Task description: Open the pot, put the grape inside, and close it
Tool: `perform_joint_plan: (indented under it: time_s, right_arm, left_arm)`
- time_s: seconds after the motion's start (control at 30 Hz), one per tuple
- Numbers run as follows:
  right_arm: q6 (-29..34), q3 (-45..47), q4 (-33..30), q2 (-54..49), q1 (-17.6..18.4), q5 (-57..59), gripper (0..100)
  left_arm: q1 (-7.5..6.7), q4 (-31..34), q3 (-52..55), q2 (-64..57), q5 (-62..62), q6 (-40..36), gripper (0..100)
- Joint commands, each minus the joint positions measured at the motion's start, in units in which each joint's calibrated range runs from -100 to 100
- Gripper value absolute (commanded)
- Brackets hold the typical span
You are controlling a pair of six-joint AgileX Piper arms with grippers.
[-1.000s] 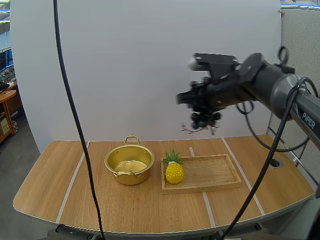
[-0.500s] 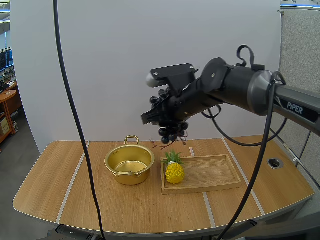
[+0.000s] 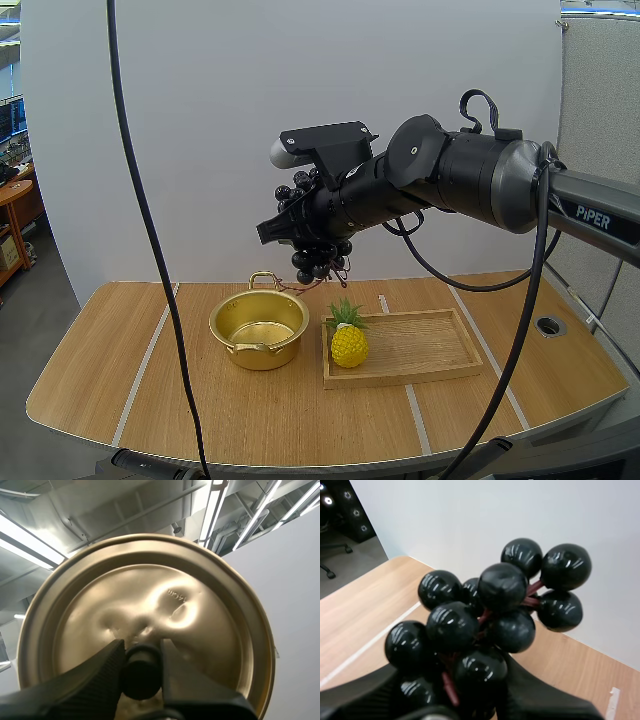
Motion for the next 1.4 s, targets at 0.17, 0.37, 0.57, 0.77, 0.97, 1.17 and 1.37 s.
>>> perform_joint_plan:
  time_s: [0.17,0.37,0.57,0.77,0.97,1.17,1.37]
  right_arm:
    - [-0.1,-0.1,4.4,-0.4,0.0,-1.9,0]
    - [-3.6,-0.1,6.6,0.8,0.0,-2.2,0]
    - [-8.7,-0.1,11.4,7.2,0.0,-3.8,0]
    - [-13.2,-0.1,11.6,14.9,3.3,-7.9,0]
    - [-13.2,-0.1,10.4,19.1,7.0,-17.2,0]
    - [-13.2,-2.9,8.0,25.5,7.9,-21.4,0]
    - [-12.1,-8.1,7.7,29.9,7.9,-20.9,0]
  left_arm:
    - [-0.11,0.1,-0.4,-0.3,-1.9,-0.3,0]
    - [-0.11,0.1,-0.4,-0.3,-1.9,-0.3,0]
    - [-0.11,0.1,-0.4,-0.3,-1.9,-0.3,0]
    - [-0.11,0.1,-0.4,-0.3,-1.9,-0.3,0]
    - [-0.11,0.1,-0.4,-0.3,-1.9,-0.3,0]
    - [-0.11,0.1,-0.4,-0.3,-1.9,-0.3,0]
    - [-0.11,0.1,-0.4,-0.3,-1.9,-0.3,0]
